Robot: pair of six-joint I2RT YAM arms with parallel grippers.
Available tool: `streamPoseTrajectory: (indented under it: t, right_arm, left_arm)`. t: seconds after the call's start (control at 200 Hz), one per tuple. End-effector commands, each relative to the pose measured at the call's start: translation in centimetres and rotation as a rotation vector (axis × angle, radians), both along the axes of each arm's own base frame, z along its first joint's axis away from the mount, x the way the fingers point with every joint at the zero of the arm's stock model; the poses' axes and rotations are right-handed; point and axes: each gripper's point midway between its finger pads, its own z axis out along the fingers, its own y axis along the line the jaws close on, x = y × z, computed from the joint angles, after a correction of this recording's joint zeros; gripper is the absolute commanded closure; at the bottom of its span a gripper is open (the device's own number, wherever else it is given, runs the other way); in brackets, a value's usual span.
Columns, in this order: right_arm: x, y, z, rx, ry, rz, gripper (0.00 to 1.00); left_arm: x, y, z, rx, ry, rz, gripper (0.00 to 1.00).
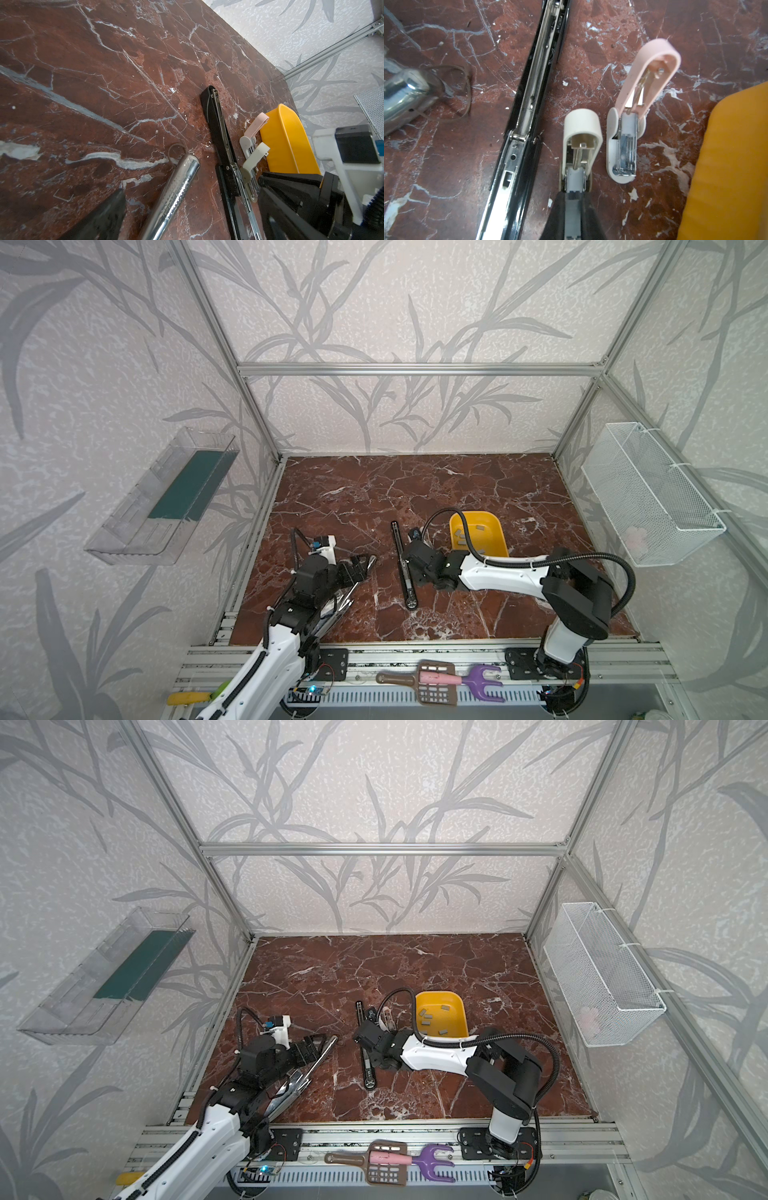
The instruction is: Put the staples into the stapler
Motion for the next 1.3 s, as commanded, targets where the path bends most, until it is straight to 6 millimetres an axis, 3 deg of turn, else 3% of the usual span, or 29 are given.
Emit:
streamPoseTrajectory:
  t: [0.0, 0.4, 0.77, 0.815, 1.295]
  right_arm:
    - [0.1, 0.1, -0.5, -0.012, 0.017, -0.011, 0.93]
    - [0.2, -0.1, -0.5, -0.022, 0.014, -0.015, 0.93]
    - [0.2, -0.6, 2.1, 0.025, -0.040, -0.006, 0.93]
    - [1.1, -1.4, 2.2, 0.028, -0.041, -0.036, 0.93]
    - [1.1, -0.8, 1.1, 0.037, 0.005, -0.028, 0.93]
  left_arm:
    - [0.2, 0.1, 0.5, 0.009, -0.025, 0.004, 0.01]
    - [0.2, 0.0, 0.6, 0.009, -0.026, 0.001, 0.01]
    - [0.2, 0.1, 0.5, 0.009, -0.026, 0.003, 0.01]
    - [0.2, 0.1, 0.5, 0.010, -0.025, 0.003, 0.01]
    - [0.2, 0.1, 0.6, 0.011, -0.026, 0.005, 0.01]
